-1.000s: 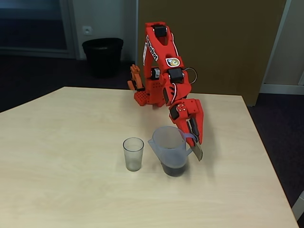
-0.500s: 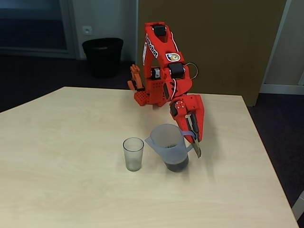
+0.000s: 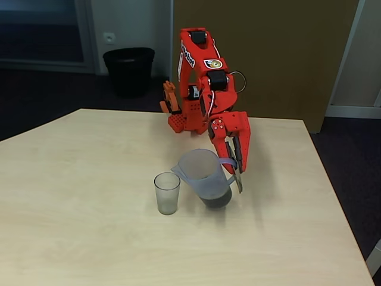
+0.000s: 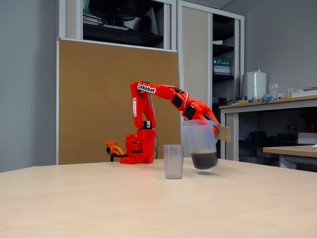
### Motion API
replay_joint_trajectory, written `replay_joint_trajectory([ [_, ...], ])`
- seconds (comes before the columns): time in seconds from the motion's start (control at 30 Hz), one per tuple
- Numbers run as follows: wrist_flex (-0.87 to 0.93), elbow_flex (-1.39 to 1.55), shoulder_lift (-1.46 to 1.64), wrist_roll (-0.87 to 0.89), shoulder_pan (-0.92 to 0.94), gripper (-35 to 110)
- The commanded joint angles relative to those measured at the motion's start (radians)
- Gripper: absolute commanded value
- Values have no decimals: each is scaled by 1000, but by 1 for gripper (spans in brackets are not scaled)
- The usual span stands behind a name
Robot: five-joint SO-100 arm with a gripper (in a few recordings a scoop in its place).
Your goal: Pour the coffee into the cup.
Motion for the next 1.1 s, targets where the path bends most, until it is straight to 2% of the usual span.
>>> replay_joint_trajectory([
  [0.0, 17, -54, 78, 72, -14, 0],
  [0.57, -57, 5, 124, 357, -20, 0],
  [1.07, -173, -21, 74, 494, 63, 0],
])
